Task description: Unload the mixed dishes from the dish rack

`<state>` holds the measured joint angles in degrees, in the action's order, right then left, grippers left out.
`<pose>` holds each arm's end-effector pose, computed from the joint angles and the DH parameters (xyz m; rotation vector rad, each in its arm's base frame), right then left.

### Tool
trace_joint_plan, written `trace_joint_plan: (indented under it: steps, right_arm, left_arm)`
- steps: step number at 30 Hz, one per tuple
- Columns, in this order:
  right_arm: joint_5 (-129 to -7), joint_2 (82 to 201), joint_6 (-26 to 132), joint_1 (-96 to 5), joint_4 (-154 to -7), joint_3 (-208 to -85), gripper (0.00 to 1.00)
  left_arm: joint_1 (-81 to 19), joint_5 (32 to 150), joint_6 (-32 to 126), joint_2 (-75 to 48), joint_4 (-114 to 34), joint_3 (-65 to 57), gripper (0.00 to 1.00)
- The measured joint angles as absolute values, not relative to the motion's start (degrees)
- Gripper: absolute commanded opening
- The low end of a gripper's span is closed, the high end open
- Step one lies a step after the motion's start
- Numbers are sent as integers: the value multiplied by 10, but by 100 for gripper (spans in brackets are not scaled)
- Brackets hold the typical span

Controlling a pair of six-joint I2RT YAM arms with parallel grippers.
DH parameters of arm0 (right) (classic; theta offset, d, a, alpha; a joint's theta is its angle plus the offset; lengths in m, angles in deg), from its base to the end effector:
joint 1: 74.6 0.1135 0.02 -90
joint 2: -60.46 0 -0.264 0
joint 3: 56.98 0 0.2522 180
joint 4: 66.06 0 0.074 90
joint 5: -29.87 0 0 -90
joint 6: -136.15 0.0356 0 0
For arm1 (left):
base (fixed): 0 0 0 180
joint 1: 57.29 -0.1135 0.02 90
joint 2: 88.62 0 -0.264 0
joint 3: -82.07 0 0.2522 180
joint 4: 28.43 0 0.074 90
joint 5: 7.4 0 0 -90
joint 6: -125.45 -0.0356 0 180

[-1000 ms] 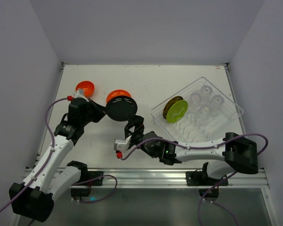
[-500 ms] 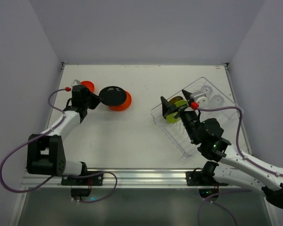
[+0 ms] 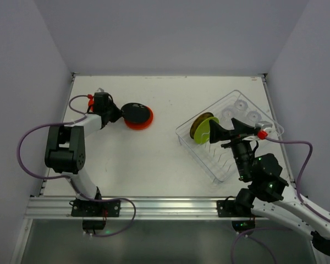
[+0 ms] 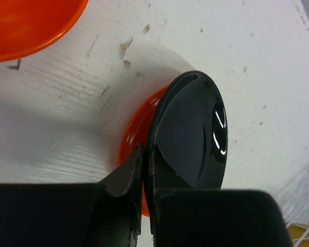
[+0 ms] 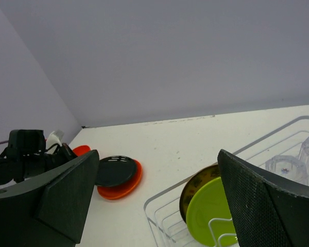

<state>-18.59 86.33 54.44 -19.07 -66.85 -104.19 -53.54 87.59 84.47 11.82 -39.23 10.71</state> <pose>0.0826 0.0786 0.3558 0.1168 1.3171 0.5112 0.3712 -0.0274 0.1804 -0.8534 2.1700 -0.5754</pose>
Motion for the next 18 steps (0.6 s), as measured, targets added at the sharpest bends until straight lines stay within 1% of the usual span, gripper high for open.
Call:
trace_joint_plan:
  steps: [5,6,8,9,11,12,15,16,18]
  right_arm:
    - [-186,894,547,-191,-677,-1043,99]
    - [-187,900,547,-191,-679,-1043,99]
    - [-187,912,547,-191,-687,-1043,99]
    - [-187,916,547,-191,-689,-1043,99]
    - [-187,920,547,-191,-691,-1043,99]
    - [-187,923,547,-191,-691,-1043,99]
    - [-183,936,547,-191,-696,-1052,99]
    - [-175,950,547,-191,-700,-1060,99]
    - [-157,976,548,-191,-711,-1077,99]
  left_arm:
    - [-528,876,830,128,-415,107,1]
    - [-527,876,827,128,-415,107,14]
    - [-525,877,822,130,-416,107,28]
    - [-524,877,821,131,-416,107,44]
    - [-522,877,816,132,-418,107,61]
    - [-521,876,813,132,-419,107,76]
    - [-511,871,806,132,-420,107,91]
    - [-506,867,804,132,-423,106,99]
    - [-492,856,798,132,-439,103,100]
